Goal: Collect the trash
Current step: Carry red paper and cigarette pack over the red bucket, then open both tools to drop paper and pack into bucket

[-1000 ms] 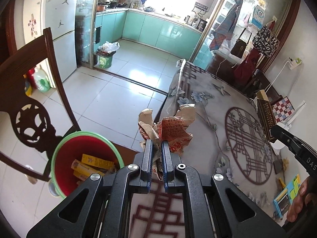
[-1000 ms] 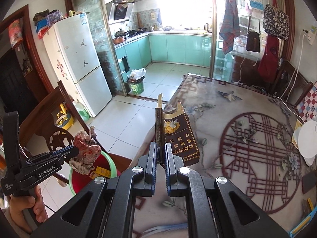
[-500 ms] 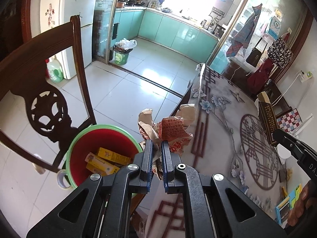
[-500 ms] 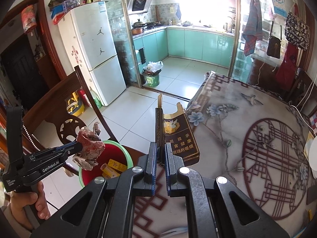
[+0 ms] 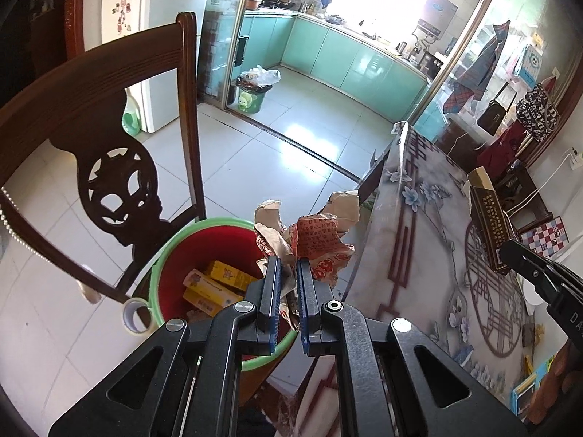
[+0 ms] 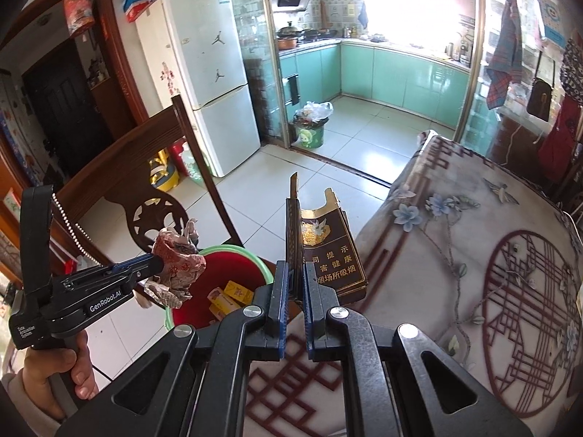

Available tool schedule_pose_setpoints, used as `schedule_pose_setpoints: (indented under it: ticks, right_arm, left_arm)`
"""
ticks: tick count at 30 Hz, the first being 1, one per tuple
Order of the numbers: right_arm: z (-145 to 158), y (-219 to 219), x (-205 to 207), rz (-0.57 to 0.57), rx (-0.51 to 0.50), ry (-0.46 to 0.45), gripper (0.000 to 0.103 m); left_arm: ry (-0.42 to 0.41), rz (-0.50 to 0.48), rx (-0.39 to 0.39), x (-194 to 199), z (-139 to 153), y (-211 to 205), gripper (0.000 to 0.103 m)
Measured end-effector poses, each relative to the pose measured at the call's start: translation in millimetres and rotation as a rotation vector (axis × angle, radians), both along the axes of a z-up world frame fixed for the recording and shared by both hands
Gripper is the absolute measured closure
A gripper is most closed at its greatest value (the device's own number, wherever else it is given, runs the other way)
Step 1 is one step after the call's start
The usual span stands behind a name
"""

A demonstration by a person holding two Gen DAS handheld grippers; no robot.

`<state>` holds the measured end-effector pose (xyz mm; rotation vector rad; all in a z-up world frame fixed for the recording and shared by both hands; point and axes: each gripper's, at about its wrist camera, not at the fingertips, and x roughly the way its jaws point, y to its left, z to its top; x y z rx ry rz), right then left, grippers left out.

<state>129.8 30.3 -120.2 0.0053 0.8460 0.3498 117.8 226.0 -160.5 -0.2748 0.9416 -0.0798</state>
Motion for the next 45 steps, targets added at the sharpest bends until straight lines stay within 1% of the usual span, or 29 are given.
schedule_pose_setpoints:
  ticks: [11,20,24,33,40,45]
  right_arm:
    - [-30,48,17,0.112,-0.011,0.064,0.097]
    - [-64,82,38,0.176,-0.013,0.149,0.097]
    - [-74,90,45,0.192,-0.019,0.173,0.097]
    - [-85,103,51,0.214,-0.030,0.198,0.097]
    - [-105,109,59,0.221,-0.021,0.244,0.097]
    - [-119,111,62,0.227,-0.022,0.270,0.097]
  left_arm:
    - [0.055,0.084,0.014,4,-22,32,0.095]
    - [0.115,0.130,0.026,18,-44,51,0.095]
    - [0.131,0.141,0.025,21,-49,55,0.095]
    - [0.163,0.151,0.024,30,-60,58,0.095]
    - [0.206,0.153,0.024,37,-74,61,0.095]
    - [0.217,0.154,0.020,36,-78,61,0.095]
